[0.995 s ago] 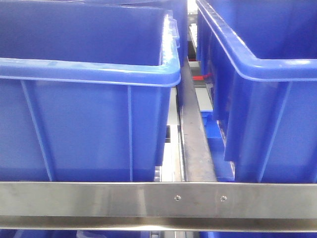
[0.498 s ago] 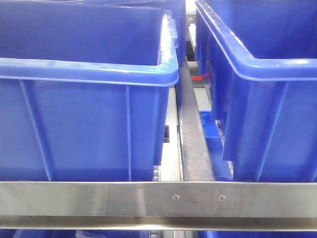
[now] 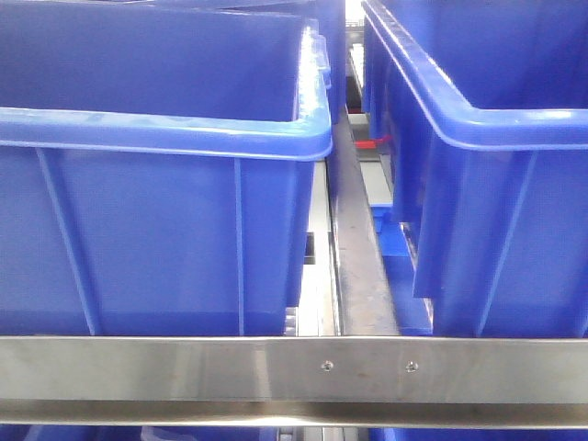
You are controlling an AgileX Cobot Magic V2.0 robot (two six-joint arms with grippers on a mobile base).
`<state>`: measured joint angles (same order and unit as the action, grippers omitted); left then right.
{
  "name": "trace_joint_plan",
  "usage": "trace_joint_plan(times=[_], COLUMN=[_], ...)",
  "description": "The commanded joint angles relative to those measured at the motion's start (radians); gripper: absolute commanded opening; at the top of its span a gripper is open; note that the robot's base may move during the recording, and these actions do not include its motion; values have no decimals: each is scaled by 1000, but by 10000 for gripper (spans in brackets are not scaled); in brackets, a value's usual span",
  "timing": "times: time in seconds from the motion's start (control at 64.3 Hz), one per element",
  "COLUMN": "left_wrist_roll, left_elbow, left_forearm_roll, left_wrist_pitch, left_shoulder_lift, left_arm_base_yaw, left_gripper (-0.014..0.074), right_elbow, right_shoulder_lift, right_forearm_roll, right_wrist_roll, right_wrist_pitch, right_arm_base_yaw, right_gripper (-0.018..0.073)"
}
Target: Place yellow foam block on left shelf second layer
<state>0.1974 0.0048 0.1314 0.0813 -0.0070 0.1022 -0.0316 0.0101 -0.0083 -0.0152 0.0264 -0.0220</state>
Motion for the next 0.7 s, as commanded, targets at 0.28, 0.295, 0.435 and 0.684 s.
trace_joint_plan(times=[0.28, 0.295, 0.435, 0.684], left_wrist_roll=[4, 4, 4, 4], left_elbow=[26, 26, 26, 26], left_forearm_roll=[-7, -7, -7, -7], left_wrist_pitch=[-87, -87, -87, -87], left_shoulder_lift=[4, 4, 4, 4], left_arm_base_yaw=[1, 1, 1, 1], left_gripper=[136, 136, 136, 136], right_elbow=[23, 23, 23, 23], right_shoulder_lift=[18, 18, 18, 18], right_forearm_roll=[1, 1, 1, 1], right_wrist_roll=[-9, -9, -9, -9], right_wrist_pitch=[-83, -83, -83, -83], right_arm_base_yaw=[5, 5, 5, 5], right_gripper=[34, 34, 34, 34])
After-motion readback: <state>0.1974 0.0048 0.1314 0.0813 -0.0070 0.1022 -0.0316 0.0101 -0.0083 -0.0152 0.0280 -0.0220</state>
